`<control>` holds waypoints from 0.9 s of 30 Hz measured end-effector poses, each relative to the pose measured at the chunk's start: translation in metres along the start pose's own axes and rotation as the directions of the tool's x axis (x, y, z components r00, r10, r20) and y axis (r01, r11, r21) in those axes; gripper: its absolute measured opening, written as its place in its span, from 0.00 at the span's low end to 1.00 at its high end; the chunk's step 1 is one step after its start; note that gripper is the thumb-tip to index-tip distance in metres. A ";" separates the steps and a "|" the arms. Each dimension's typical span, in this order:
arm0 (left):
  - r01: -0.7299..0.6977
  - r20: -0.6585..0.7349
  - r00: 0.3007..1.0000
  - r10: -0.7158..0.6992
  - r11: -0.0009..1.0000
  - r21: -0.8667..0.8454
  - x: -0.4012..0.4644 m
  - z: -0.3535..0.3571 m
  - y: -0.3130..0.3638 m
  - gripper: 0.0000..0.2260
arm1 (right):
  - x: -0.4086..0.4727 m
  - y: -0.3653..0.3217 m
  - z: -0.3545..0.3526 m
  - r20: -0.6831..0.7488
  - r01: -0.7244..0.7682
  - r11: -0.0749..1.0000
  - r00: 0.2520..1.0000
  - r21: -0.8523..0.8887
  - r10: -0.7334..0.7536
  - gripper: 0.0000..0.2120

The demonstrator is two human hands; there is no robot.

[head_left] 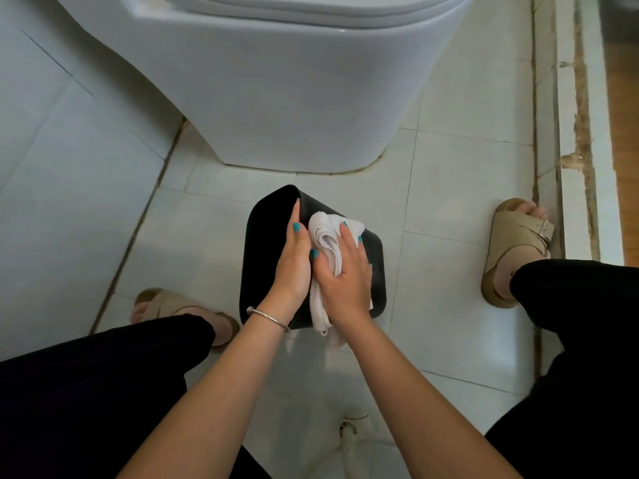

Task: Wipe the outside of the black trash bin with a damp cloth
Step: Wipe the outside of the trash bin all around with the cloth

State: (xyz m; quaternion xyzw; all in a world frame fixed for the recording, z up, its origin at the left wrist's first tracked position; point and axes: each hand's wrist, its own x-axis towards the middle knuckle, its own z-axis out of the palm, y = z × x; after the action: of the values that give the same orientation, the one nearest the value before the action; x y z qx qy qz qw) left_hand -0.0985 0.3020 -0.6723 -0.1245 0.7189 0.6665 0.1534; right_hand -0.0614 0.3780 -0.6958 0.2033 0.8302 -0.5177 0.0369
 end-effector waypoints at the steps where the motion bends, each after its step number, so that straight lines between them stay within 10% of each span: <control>1: -0.002 0.000 1.000 0.002 1.000 0.026 0.000 -0.002 0.001 0.21 | 0.002 0.003 0.000 0.002 -0.001 1.000 1.000 -0.010 0.001 0.34; 20: 0.022 0.032 0.999 -0.025 0.994 0.110 -0.003 0.008 0.008 0.21 | 0.041 0.108 -0.010 -0.056 -0.478 0.867 0.871 0.138 0.489 0.35; 27: 0.051 -0.043 0.998 -0.048 0.996 0.072 -0.005 0.002 0.004 0.21 | 0.032 0.075 -0.018 0.010 -0.400 0.892 0.913 0.211 0.407 0.31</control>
State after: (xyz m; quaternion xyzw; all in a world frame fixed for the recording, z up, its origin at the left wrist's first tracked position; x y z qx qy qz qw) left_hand -0.0952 0.3038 -0.6663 -0.1501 0.7425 0.6330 0.1595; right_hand -0.0598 0.4321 -0.7594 0.3827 0.7117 -0.5792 0.1074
